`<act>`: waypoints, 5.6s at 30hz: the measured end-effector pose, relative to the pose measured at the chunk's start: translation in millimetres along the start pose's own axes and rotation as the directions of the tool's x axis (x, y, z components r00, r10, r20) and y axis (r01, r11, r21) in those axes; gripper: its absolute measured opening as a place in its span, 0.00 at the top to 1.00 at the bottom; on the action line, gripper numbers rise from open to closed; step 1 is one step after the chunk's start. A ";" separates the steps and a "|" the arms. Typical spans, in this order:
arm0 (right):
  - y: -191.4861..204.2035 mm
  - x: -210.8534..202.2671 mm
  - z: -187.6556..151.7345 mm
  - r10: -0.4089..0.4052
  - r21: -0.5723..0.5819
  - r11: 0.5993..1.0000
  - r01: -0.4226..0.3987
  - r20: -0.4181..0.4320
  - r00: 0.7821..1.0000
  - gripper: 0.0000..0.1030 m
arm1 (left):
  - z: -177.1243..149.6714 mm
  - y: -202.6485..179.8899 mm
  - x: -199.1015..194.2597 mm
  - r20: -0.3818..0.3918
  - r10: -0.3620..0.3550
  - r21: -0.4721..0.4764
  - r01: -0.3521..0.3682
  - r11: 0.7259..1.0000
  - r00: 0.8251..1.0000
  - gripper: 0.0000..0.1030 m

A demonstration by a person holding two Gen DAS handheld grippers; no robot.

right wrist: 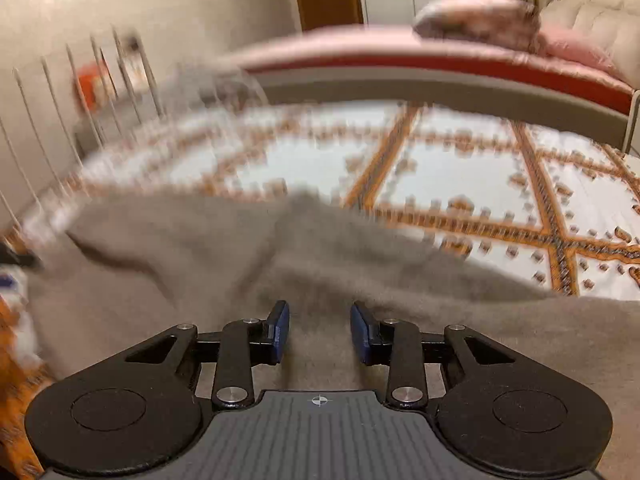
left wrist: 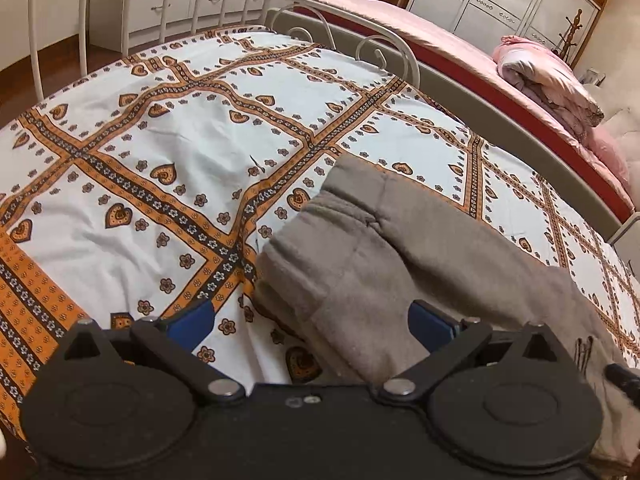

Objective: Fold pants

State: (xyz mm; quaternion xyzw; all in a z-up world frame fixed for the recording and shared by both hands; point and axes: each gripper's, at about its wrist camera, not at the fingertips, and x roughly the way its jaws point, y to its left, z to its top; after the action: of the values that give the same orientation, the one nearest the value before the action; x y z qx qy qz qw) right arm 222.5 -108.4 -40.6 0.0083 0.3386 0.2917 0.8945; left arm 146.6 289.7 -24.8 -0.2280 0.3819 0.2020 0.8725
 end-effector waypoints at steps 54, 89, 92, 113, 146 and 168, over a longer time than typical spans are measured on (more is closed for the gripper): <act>-121.5 -90.9 -42.5 -0.071 0.105 0.992 0.077 -0.057 0.996 0.37 | 3.1 51.0 76.3 0.063 -0.481 -0.199 0.484 0.853 0.874 0.36; -198.8 -156.3 -25.1 -0.244 0.320 0.918 0.235 -0.015 0.970 0.31 | -74.5 -301.7 -24.2 -0.111 -0.604 0.443 0.583 0.681 0.789 0.73; -214.7 -162.1 -33.1 -0.237 0.370 0.900 0.232 -0.031 0.971 0.31 | -95.9 -328.1 -22.8 -0.151 -0.636 0.471 0.621 0.626 0.757 0.73; -207.4 -156.2 -42.8 0.147 0.520 0.842 -0.145 0.038 0.988 0.31 | -85.1 -297.4 -9.3 -0.168 -0.552 0.399 0.568 0.720 0.817 0.27; -185.1 -104.9 -31.8 0.049 0.464 0.886 -0.013 -0.066 0.997 0.81 | -30.4 -160.8 -7.0 -0.118 -0.379 0.321 0.396 0.860 0.918 0.26; -202.0 -129.8 -47.6 0.083 0.556 0.829 -0.058 -0.020 0.996 0.49 | -44.2 -173.0 -2.5 -0.162 -0.355 0.364 0.390 0.846 0.921 0.24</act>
State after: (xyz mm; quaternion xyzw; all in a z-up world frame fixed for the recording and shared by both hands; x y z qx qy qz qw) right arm 219.9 -353.2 -42.1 0.2737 0.4272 0.2139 0.8347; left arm 210.7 124.0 -7.4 -0.1287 0.4012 -0.0615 0.9048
